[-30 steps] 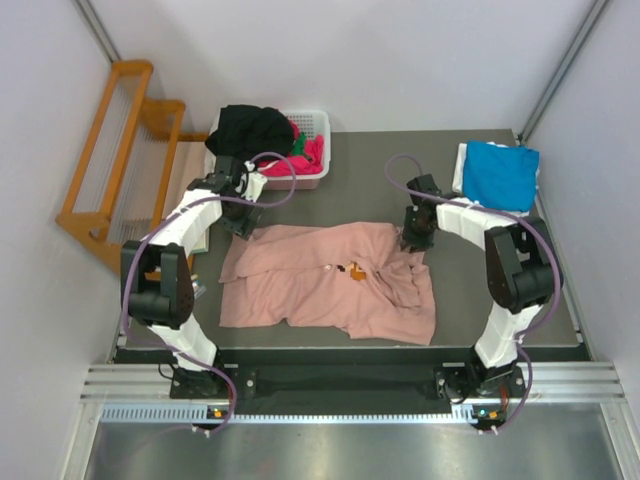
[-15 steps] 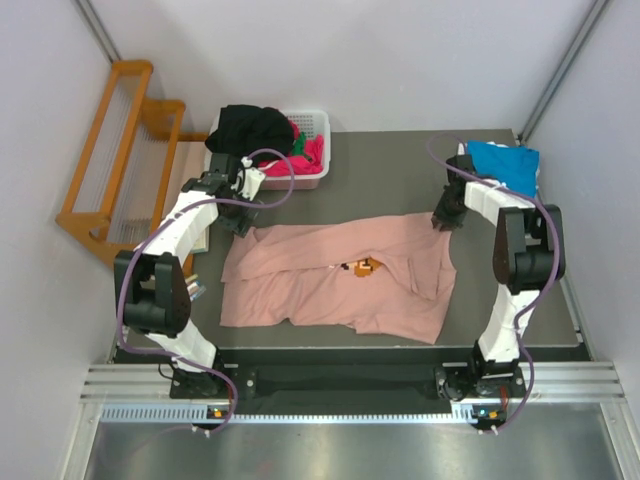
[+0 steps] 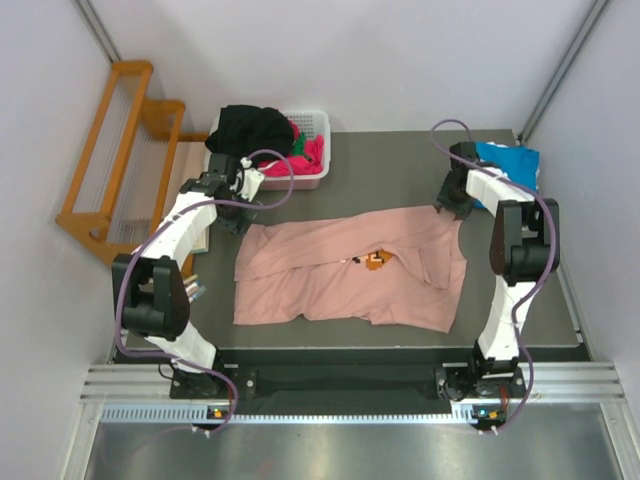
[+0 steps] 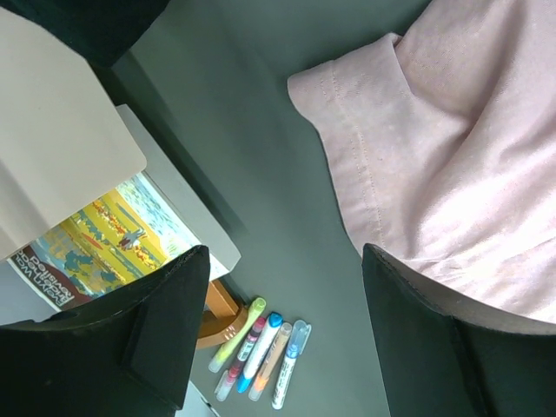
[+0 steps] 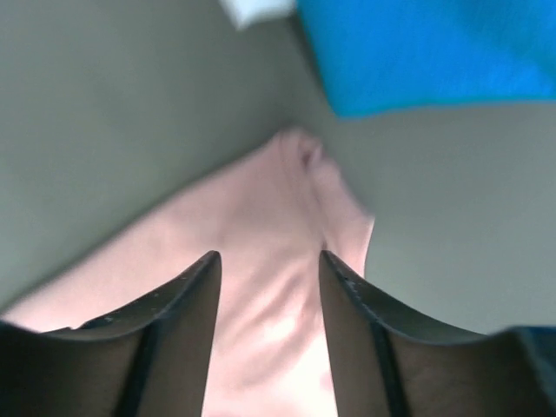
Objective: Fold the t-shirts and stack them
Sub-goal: Fold the tshirt
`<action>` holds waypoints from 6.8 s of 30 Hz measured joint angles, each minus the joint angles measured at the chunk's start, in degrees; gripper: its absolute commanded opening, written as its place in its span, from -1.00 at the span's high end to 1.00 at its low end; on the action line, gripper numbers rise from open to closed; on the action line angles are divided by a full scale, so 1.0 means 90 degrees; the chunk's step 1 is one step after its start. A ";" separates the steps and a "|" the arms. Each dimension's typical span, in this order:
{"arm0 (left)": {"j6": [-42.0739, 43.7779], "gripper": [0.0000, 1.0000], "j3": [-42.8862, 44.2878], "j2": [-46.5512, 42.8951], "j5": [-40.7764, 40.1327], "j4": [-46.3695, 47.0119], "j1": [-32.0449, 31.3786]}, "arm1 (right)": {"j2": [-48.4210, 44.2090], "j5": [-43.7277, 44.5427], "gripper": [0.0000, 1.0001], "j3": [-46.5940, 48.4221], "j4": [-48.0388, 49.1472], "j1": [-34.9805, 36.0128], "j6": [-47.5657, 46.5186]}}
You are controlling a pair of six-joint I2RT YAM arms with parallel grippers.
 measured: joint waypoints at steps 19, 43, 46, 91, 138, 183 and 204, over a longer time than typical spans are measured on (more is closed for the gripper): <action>0.0005 -0.51 -0.0010 -0.0294 0.0005 -0.0073 0.0000 | -0.2664 0.0000 0.00 -0.3024 0.0070 0.1591 -0.0124; 0.0039 -0.51 -0.0100 -0.0306 -0.0066 -0.0051 0.0000 | -0.3004 -0.0228 0.05 -0.3230 0.0080 0.2652 -0.0114; 0.0036 -0.51 -0.0143 -0.0304 -0.0073 -0.0051 0.0000 | -0.3230 -0.0296 0.04 -0.3349 -0.0051 0.2946 -0.0102; 0.0061 -0.50 -0.0389 -0.0306 -0.0163 -0.0010 0.0000 | -0.2106 0.0216 0.23 -0.2766 0.0415 0.1032 -0.0243; 0.0066 -0.50 -0.0338 -0.0311 -0.0197 -0.0029 0.0000 | -0.1982 0.0510 0.25 -0.2953 0.0546 0.1987 -0.0209; 0.0109 -0.50 -0.0340 -0.0556 -0.0211 -0.0061 0.0000 | -0.2399 0.0821 0.36 -0.2795 0.0238 0.1656 0.0041; 0.0109 -0.51 -0.0340 -0.0556 -0.0211 -0.0058 0.0000 | -0.2195 0.0692 0.42 -0.2776 0.0245 0.1974 -0.0005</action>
